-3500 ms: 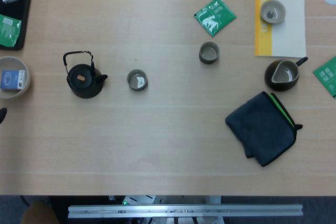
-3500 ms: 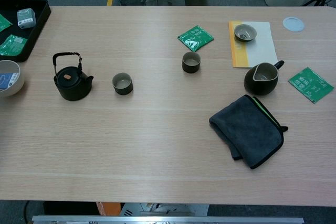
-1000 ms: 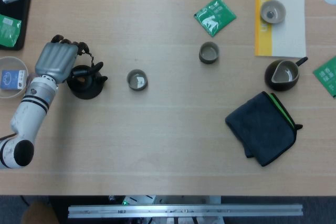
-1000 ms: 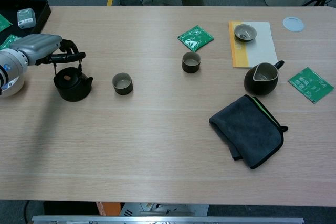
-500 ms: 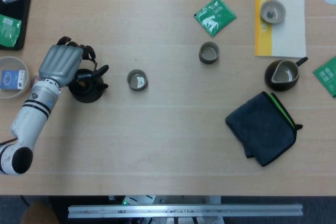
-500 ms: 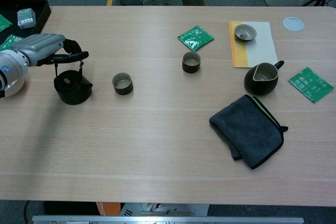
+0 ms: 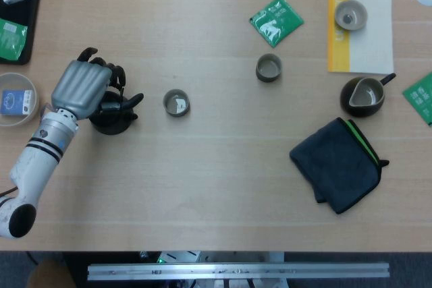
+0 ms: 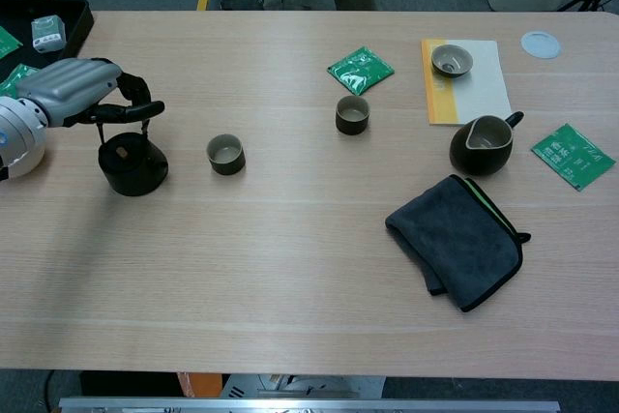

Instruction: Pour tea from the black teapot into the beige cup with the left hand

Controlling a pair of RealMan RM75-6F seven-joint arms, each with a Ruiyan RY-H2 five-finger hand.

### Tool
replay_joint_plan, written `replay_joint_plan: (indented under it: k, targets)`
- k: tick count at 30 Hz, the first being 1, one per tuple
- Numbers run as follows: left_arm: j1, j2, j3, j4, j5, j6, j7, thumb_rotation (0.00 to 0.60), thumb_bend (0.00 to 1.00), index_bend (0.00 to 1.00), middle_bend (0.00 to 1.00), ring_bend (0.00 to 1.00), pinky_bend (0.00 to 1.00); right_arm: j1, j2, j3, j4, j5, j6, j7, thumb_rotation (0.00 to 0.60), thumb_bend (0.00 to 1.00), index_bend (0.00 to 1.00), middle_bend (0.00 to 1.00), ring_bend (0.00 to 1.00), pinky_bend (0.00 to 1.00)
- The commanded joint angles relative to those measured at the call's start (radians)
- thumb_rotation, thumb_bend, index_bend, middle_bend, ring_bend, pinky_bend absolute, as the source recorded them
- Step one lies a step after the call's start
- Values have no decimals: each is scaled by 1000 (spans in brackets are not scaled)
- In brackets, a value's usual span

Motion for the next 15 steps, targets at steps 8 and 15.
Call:
replay_joint_plan:
  k: [8,15]
  targets:
    - [19,-10,15,20,35,19,-5,0,149,420,448,305,115,0,-1,-2,-2,3,-6,-5,600,8,240,313,247,177]
    - [31,-22,20,43,45,30,-2,0,149,446,453,309,115,-3,1,-2,-8,6,-3,-10,600,9,240,313,247,178]
